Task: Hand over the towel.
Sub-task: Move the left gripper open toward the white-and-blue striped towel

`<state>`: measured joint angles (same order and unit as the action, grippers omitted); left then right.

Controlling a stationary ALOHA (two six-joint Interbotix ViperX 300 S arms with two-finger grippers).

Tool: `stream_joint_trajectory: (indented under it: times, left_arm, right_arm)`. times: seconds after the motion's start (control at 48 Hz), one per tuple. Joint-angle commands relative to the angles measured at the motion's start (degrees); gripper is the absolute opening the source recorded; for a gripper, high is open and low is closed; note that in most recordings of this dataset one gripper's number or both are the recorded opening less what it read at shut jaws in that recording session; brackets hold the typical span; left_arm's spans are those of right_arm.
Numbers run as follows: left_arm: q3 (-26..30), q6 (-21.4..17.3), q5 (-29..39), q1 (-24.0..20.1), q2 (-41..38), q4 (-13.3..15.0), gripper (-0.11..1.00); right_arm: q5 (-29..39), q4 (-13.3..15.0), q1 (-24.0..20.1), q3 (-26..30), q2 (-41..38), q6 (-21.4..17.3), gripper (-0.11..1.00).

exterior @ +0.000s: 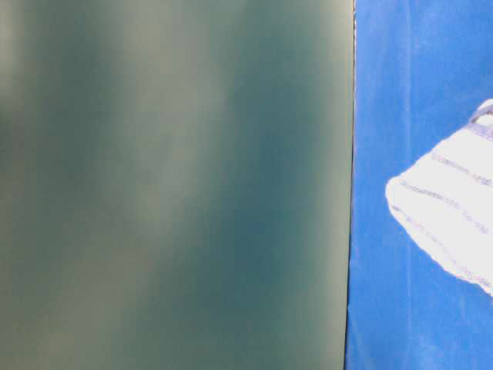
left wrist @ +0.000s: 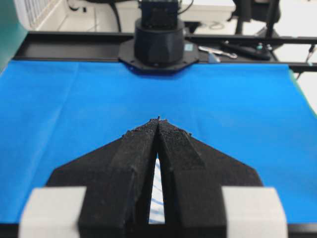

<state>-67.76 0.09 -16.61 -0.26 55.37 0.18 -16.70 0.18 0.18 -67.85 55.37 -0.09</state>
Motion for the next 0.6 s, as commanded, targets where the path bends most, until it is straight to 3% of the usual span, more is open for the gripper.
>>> stream_joint_trajectory:
  times: [0.0, 0.208, 0.584]
  left_arm:
    - [0.7, 0.0, -0.88, 0.18, -1.58, 1.05, 0.0]
    - [1.23, -0.62, -5.01, 0.26, -6.33, 0.97, 0.0]
    - [5.89, -0.88, -7.73, 0.7, -25.75, 1.05, 0.01]
  right_arm:
    - [-0.44, 0.0, 0.18, 1.76, -0.44, 0.35, 0.0]
    - [0.09, 0.0, 0.26, 2.2, -0.88, 0.18, 0.0]
    - [0.26, -0.09, 0.53, 2.72, -1.67, 0.26, 0.0]
